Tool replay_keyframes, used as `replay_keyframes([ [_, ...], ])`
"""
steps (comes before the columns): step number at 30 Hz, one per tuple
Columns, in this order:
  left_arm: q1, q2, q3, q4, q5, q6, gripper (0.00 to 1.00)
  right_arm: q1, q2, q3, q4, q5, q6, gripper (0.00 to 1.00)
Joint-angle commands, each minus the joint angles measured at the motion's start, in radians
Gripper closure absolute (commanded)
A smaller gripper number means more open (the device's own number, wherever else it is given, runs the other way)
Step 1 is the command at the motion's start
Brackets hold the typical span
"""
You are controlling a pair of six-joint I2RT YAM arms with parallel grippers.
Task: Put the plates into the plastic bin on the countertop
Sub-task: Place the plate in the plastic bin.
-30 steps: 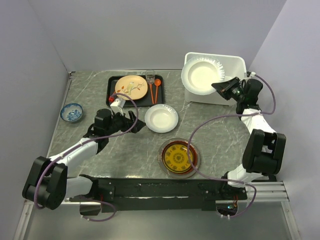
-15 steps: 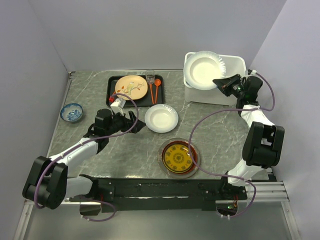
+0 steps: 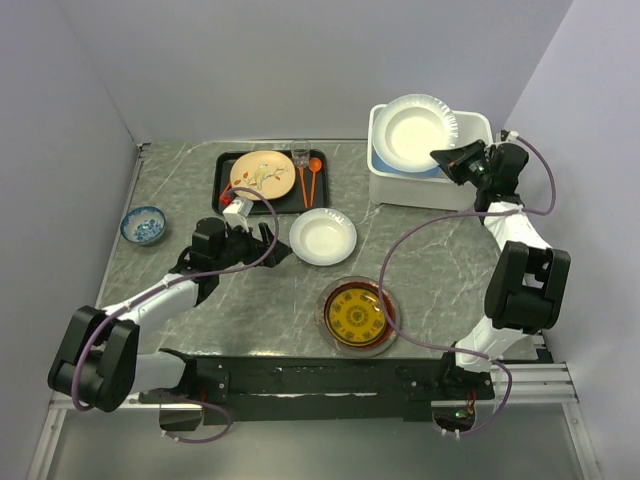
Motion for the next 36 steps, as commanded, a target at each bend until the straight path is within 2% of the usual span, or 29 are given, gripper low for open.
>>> replay_keyframes([
  [1, -0.005, 0.003, 0.009, 0.053, 0.017, 0.006, 0.01, -0.006, -0.006, 0.111, 0.107, 0.002, -0.005, 1.00],
  [10, -0.005, 0.021, 0.029, 0.044, 0.012, 0.014, 0.01, -0.010, 0.058, 0.186, 0.084, 0.026, -0.010, 1.00],
  [36, -0.005, 0.043, 0.041, 0.018, 0.006, 0.023, 0.01, -0.024, 0.156, 0.258, 0.060, 0.069, -0.022, 1.00],
])
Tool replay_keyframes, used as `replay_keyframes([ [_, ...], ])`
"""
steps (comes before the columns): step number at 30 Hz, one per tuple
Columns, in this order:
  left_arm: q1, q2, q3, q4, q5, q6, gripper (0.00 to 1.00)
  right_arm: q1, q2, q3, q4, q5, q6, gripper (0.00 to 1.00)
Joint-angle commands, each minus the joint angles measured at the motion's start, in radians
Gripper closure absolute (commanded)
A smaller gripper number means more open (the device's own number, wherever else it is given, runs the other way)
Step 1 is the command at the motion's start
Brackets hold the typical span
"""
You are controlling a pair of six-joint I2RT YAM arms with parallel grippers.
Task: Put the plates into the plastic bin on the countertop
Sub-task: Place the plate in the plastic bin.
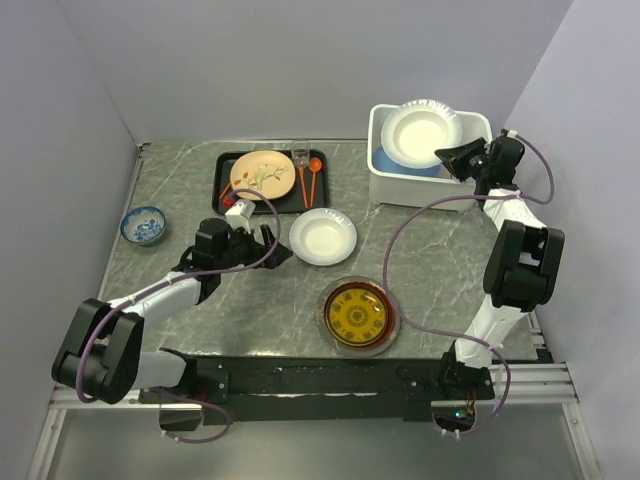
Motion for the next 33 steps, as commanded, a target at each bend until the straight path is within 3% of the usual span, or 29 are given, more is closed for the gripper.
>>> replay_keyframes([
  [1, -0.005, 0.007, 0.039, 0.028, 0.005, 0.019, 0.01, -0.013, -0.017, 0.109, 0.142, -0.015, 0.005, 1.00],
  [18, -0.005, 0.048, 0.041, 0.051, 0.013, 0.008, 0.01, -0.011, 0.086, 0.288, 0.004, 0.030, -0.060, 1.00],
  [33, -0.005, 0.053, 0.039, 0.046, 0.004, 0.019, 0.01, -0.008, 0.226, 0.495, -0.175, -0.021, -0.152, 1.00],
])
